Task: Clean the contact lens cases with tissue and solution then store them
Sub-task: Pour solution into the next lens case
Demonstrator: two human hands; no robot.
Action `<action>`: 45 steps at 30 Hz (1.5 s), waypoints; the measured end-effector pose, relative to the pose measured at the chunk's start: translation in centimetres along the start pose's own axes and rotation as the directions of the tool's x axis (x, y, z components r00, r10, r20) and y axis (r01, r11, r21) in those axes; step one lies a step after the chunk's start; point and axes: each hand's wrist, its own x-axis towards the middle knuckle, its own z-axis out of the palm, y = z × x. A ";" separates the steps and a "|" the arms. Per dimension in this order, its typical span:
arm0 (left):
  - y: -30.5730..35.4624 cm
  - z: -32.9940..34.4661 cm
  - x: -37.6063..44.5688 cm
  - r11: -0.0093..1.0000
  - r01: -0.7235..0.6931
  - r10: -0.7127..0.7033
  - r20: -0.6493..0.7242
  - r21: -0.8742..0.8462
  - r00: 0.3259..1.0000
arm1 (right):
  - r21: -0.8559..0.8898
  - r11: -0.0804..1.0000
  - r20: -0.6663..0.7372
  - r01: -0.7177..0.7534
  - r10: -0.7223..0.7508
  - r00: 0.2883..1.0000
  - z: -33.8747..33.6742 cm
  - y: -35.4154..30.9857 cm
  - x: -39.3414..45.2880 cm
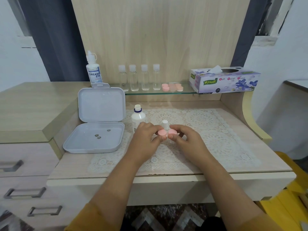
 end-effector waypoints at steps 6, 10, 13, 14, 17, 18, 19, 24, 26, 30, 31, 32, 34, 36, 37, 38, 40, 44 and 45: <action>-0.1 0.1 0.0 1.000 -0.009 0.009 0.015 0.013 1.000 | 0.009 1.000 0.012 0.001 -0.001 1.000 0.0 -0.5 -0.2; -0.3 0.1 0.0 1.000 -0.018 0.018 0.021 0.011 1.000 | 0.001 1.000 0.011 -0.008 0.008 1.000 -0.1 -0.7 -0.2; -0.3 0.1 0.0 0.999 -0.028 0.027 0.022 0.022 0.999 | 0.011 1.000 -0.006 -0.018 0.018 1.000 -0.1 -0.7 -0.3; -0.3 0.1 0.0 0.999 -0.032 0.031 0.024 0.028 0.999 | 0.015 1.000 -0.013 -0.022 0.022 1.000 -0.1 -0.7 -0.3; -0.3 0.0 0.0 0.999 -0.034 0.034 0.024 0.033 0.999 | 0.016 0.999 -0.018 -0.035 0.036 0.999 0.0 -0.7 -0.2; -0.3 0.0 0.0 0.999 -0.032 0.031 0.025 0.033 0.999 | 0.012 0.999 -0.019 -0.035 0.036 0.999 0.0 -0.6 -0.2; -0.3 0.0 0.0 0.999 -0.028 0.028 0.025 0.033 0.999 | 0.009 0.999 -0.022 -0.034 0.034 0.999 0.0 -0.6 -0.1; -0.1 0.1 0.0 1.000 0.008 -0.008 0.014 0.016 1.000 | -0.016 1.000 -0.008 -0.017 0.017 1.000 0.1 -0.3 0.0; 0.0 0.1 0.0 1.000 0.014 -0.014 0.011 0.013 1.000 | -0.041 0.999 0.025 -0.008 0.009 1.000 0.1 -0.1 0.1; 0.0 0.1 0.0 1.000 0.018 -0.018 0.012 0.022 1.000 | 0.106 0.994 0.007 -0.041 0.040 0.999 0.1 0.4 0.1; 0.0 0.1 0.0 1.000 0.016 -0.016 0.008 0.023 1.000 | 0.166 0.985 -0.035 -0.050 0.057 0.998 0.0 0.3 0.0; 0.0 0.1 0.0 1.000 0.016 -0.016 0.005 0.024 1.000 | 0.204 0.977 -0.091 -0.055 0.075 0.993 -0.1 0.3 0.0; 0.0 0.1 -0.1 0.999 0.022 -0.023 0.005 0.026 1.000 | 0.237 0.970 -0.205 -0.061 0.111 0.972 -0.3 0.2 0.1; 0.1 0.1 -0.1 0.999 0.028 -0.028 0.008 0.022 1.000 | 0.252 0.965 -0.275 -0.070 0.140 0.951 -0.4 0.2 0.0; 0.1 0.1 -0.1 0.999 0.028 -0.029 0.009 0.019 1.000 | 0.257 0.964 -0.295 -0.073 0.150 0.944 -0.4 0.3 0.0; 0.1 0.0 -0.1 0.999 0.029 -0.029 0.010 0.016 1.000 | 0.260 0.963 -0.309 -0.074 0.156 0.938 -0.4 0.3 0.0; 0.2 0.0 -0.1 0.999 0.029 -0.030 0.010 0.012 1.000 | 0.266 0.961 -0.314 -0.073 0.158 0.936 -0.4 0.2 0.0; 0.2 0.0 -0.1 1.000 0.025 -0.025 0.008 0.013 1.000 | 0.212 0.975 -0.227 -0.070 0.119 0.967 -0.2 0.1 -0.1; 0.2 0.0 -0.1 1.000 0.024 -0.024 0.007 0.014 1.000 | 0.203 0.977 -0.176 -0.068 0.105 0.979 -0.1 0.1 -0.1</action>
